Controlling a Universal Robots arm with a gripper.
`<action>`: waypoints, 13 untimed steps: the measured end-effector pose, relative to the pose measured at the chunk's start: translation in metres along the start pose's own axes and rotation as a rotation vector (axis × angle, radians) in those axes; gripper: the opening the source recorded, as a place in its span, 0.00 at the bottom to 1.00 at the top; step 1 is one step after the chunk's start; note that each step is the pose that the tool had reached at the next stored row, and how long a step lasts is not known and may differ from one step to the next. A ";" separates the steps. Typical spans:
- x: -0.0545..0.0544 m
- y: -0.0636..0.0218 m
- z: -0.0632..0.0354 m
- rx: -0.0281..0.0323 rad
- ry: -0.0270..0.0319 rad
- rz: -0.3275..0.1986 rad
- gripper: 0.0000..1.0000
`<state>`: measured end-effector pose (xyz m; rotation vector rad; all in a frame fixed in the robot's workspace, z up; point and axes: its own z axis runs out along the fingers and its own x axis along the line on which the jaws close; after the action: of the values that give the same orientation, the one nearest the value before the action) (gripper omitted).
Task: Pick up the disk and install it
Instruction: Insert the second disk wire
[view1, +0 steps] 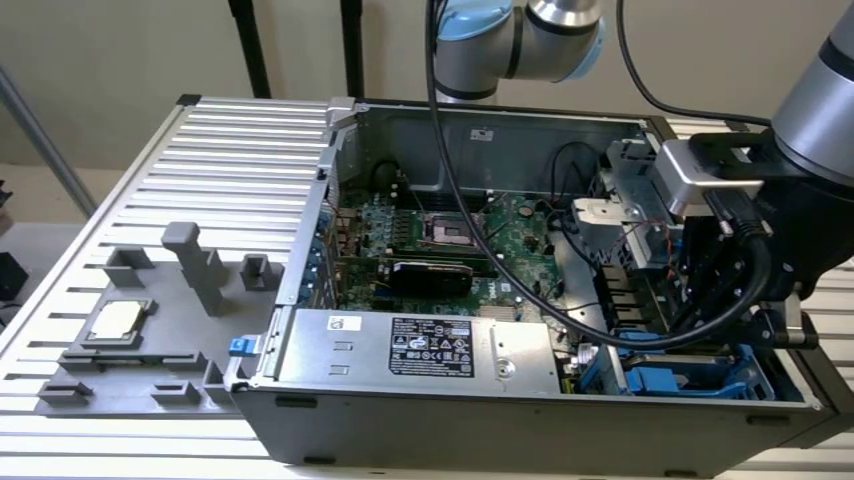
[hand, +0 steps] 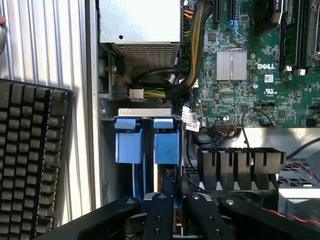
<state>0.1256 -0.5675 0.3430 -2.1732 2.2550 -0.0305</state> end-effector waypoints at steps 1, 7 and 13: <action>0.000 0.0000 -0.0001 0.0000 0.0001 0.000 0.17; 0.000 0.0001 -0.0001 0.0000 0.0002 -0.001 0.17; 0.000 0.0000 0.0008 0.0000 0.0003 -0.002 0.17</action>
<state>0.1257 -0.5674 0.3421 -2.1760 2.2526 -0.0309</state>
